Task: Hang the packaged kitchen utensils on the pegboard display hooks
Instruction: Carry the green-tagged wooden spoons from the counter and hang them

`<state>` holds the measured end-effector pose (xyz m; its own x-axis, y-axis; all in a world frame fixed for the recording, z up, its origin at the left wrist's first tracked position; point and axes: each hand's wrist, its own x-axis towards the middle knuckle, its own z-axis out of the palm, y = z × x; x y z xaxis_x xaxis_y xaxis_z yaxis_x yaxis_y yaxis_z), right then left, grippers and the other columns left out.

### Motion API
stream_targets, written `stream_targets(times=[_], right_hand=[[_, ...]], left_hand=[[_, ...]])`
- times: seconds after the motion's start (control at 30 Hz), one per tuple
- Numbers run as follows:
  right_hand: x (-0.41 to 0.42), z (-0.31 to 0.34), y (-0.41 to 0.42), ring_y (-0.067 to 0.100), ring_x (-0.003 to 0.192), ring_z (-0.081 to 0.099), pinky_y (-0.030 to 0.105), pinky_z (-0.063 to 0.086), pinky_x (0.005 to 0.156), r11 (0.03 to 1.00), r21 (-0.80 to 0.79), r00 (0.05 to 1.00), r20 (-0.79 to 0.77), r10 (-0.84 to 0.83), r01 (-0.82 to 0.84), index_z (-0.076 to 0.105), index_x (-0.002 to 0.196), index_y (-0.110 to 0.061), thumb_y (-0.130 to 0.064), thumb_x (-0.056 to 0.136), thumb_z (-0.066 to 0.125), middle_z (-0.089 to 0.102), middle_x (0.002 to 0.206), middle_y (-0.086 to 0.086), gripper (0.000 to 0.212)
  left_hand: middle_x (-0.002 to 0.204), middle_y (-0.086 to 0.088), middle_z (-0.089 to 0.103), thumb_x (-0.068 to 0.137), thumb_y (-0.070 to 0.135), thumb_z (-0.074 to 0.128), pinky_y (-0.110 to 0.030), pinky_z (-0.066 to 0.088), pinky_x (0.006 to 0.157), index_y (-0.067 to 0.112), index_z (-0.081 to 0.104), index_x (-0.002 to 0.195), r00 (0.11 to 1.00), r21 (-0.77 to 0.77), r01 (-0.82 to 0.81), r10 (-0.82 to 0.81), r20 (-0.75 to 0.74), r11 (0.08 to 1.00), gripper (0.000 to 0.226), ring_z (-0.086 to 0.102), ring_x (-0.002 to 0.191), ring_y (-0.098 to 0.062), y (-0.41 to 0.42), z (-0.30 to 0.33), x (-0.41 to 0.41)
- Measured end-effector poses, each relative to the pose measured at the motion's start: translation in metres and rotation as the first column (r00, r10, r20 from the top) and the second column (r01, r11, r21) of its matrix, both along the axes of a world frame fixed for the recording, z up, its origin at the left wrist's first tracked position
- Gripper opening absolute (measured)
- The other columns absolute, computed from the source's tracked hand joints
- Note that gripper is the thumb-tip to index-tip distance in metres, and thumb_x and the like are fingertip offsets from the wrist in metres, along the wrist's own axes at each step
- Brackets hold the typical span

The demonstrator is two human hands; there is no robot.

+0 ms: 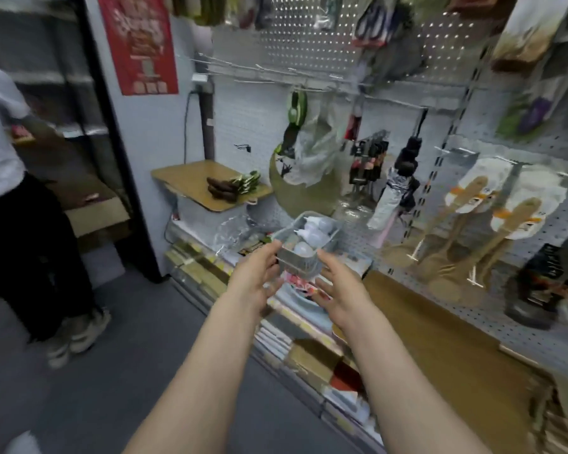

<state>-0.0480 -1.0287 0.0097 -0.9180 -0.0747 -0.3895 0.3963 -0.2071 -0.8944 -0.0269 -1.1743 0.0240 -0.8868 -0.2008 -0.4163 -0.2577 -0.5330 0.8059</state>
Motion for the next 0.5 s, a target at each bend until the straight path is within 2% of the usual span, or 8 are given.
stream_targets(times=[0.07,0.17,0.2,0.3,0.37,0.43,0.5], right_hand=[[-0.009,-0.005,-0.031,0.020,0.124,0.054,0.045,0.044,0.106,1.000,0.006,1.000,0.015,0.010,-0.010,0.062,0.111,-0.024,-0.042,0.091,0.072,0.059,0.132,0.001,0.029],[-0.027,-0.008,-0.073,0.019,0.122,0.053,0.047,0.042,0.109,1.000,0.017,0.999,0.048,0.019,-0.020,0.060,0.104,-0.026,-0.040,0.090,0.073,0.058,0.133,0.003,0.024],[-0.035,-0.009,-0.085,0.019,0.121,0.052,0.047,0.042,0.110,1.000,0.021,0.998,0.053,0.018,-0.019,0.060,0.104,-0.025,-0.038,0.090,0.074,0.057,0.132,0.003,0.023],[-0.067,-0.015,-0.122,0.019,0.122,0.052,0.042,0.044,0.104,0.999,0.014,0.998,0.048,0.030,-0.030,0.060,0.114,-0.024,-0.037,0.090,0.074,0.057,0.130,0.002,0.030],[-0.093,-0.019,-0.145,0.017,0.120,0.052,0.040,0.045,0.100,0.999,0.011,0.997,0.058,0.043,-0.043,0.060,0.121,-0.023,-0.037,0.091,0.072,0.059,0.128,0.000,0.035],[-0.125,-0.024,-0.168,0.018,0.121,0.051,0.039,0.044,0.100,0.999,0.018,0.997,0.065,0.044,-0.046,0.061,0.124,-0.020,-0.036,0.092,0.071,0.059,0.130,0.001,0.038],[-0.166,-0.029,-0.191,0.019,0.124,0.052,0.040,0.044,0.102,0.999,0.010,0.997,0.070,0.032,-0.033,0.063,0.123,-0.017,-0.035,0.092,0.071,0.060,0.132,0.002,0.036]], left_hand=[[0.122,-0.004,0.062,0.090,0.029,0.074,-0.032,0.053,0.073,0.015,0.065,0.116,0.999,-0.012,-0.033,0.033,0.025,0.999,0.031,0.061,0.101,-0.015,-0.034,-0.002,-0.010],[0.116,-0.002,0.061,0.091,0.028,0.073,-0.036,0.051,0.094,0.020,0.063,0.099,0.998,-0.030,-0.043,0.044,0.052,0.999,0.015,0.059,0.107,-0.016,-0.076,-0.005,-0.030],[0.113,-0.001,0.062,0.091,0.029,0.073,-0.036,0.050,0.096,0.021,0.062,0.097,0.997,-0.034,-0.048,0.050,0.053,0.998,0.014,0.058,0.108,-0.016,-0.089,-0.007,-0.039],[0.105,0.001,0.064,0.092,0.029,0.071,-0.035,0.050,0.093,0.019,0.062,0.102,0.996,-0.021,-0.068,0.069,0.049,0.997,0.016,0.060,0.094,-0.012,-0.122,-0.015,-0.068],[0.104,0.002,0.064,0.093,0.029,0.070,-0.035,0.049,0.095,0.020,0.062,0.099,0.996,-0.005,-0.065,0.065,0.053,0.998,0.013,0.059,0.093,-0.011,-0.141,-0.020,-0.092],[0.111,0.000,0.064,0.094,0.029,0.069,-0.034,0.048,0.096,0.020,0.065,0.100,0.998,0.009,-0.049,0.049,0.045,0.999,0.012,0.059,0.102,-0.014,-0.161,-0.026,-0.123],[0.128,-0.004,0.062,0.094,0.029,0.069,-0.034,0.048,0.098,0.015,0.066,0.118,0.998,0.003,-0.045,0.045,0.034,0.999,0.028,0.058,0.121,-0.018,-0.184,-0.032,-0.160]])
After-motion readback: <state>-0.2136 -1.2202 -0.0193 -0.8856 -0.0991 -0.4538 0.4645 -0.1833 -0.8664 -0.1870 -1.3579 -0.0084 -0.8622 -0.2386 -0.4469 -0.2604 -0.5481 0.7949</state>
